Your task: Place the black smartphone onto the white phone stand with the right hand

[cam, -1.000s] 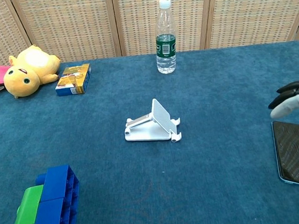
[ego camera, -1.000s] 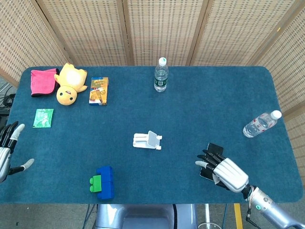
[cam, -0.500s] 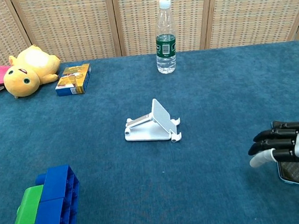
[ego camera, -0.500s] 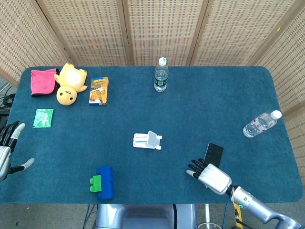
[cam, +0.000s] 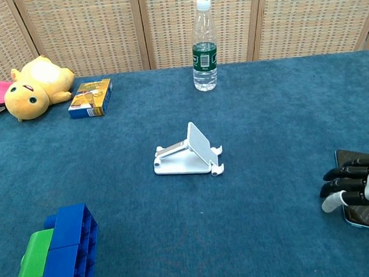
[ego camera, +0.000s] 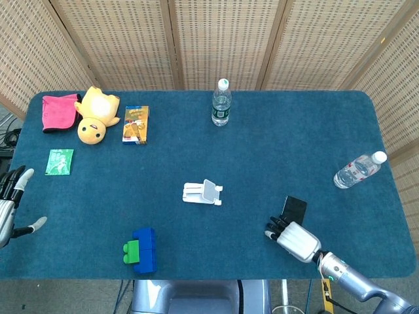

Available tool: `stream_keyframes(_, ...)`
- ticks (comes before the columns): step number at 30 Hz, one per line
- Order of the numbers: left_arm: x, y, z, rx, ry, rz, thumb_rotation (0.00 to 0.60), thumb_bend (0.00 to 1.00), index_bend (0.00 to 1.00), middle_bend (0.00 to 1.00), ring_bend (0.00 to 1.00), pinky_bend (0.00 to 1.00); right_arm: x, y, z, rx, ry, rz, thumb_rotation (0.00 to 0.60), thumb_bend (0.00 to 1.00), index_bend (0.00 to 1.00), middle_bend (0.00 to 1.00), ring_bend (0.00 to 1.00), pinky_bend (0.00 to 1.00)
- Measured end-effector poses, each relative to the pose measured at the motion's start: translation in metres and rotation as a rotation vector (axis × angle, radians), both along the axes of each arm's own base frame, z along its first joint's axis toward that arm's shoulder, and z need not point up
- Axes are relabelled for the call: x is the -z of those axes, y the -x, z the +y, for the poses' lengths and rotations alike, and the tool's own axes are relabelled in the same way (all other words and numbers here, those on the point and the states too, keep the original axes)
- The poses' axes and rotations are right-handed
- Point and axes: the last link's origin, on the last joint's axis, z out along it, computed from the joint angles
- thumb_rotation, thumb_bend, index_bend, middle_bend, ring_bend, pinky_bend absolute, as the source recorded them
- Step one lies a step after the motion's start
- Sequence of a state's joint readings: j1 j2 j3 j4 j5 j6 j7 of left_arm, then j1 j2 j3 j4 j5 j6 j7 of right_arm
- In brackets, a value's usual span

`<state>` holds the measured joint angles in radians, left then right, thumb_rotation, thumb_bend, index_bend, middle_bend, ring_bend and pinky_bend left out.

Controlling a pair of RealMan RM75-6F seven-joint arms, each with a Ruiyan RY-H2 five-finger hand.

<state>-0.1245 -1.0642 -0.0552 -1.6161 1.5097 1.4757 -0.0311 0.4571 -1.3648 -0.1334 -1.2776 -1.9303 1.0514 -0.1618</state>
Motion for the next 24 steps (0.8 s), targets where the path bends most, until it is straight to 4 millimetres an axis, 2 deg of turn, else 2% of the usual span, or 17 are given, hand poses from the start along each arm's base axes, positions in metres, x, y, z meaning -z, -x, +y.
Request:
stream_keyframes(10, 0.002, 0.0, 0.0, -0.003, 0.004, 0.004, 0.6, 0.0, 0.0, 0.0, 0.0, 0.0, -0.013, 0.024, 0.009, 0.006, 0.006, 0.07, 0.6, 1.0, 0.31, 0.28, 0.17, 0.19)
stream_keyframes(17, 0.005, 0.0, 0.002, -0.008, 0.012, 0.017, 0.6, 0.0, 0.0, 0.0, 0.0, 0.0, -0.044, 0.061, 0.025, 0.034, 0.047, 0.173, 0.6, 1.0, 0.33, 0.3, 0.17, 0.2)
stream_keyframes(24, 0.008, -0.001, 0.001, -0.007, 0.018, 0.023, 0.6, 0.0, 0.0, 0.0, 0.0, 0.0, -0.061, 0.082, 0.021, 0.169, 0.107, 0.222, 0.6, 1.0, 0.35, 0.31, 0.17, 0.2)
